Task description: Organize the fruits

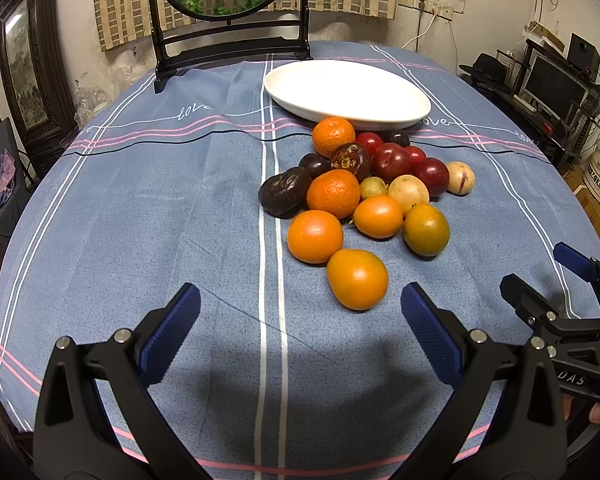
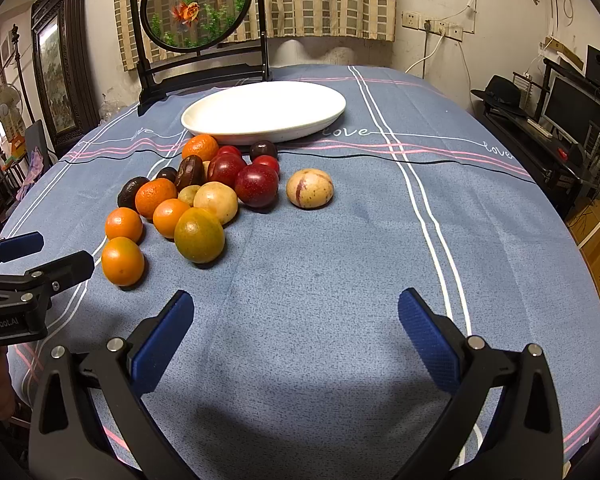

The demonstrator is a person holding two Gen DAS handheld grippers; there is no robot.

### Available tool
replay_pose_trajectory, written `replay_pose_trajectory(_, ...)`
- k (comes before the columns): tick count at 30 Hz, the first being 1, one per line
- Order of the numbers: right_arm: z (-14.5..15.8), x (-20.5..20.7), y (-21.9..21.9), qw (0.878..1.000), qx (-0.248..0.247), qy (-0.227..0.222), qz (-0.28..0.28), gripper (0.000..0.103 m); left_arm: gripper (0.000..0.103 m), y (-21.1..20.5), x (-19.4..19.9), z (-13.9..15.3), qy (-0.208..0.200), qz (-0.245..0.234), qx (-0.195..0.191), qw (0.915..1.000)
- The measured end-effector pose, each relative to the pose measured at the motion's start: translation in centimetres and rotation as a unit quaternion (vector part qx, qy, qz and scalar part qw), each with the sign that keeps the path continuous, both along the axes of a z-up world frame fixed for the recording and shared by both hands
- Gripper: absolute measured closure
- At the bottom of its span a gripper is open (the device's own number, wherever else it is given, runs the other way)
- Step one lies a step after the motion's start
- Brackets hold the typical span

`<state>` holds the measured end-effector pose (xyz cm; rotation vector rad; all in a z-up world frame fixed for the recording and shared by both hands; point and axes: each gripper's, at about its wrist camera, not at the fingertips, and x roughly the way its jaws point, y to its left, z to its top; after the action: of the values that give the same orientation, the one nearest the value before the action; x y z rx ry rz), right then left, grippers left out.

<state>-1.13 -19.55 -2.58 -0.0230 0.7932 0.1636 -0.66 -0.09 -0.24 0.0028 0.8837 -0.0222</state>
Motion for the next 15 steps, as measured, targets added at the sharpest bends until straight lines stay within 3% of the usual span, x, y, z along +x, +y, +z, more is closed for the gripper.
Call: replay_pose_trajectory(15, -0.4, -0.3, -0.5, 1.000, 0.005, 0.000, 0.000, 0.001, 0.002, 0.4, -0.1, -1.9, 0.021, -0.016, -0.009, 0.9996)
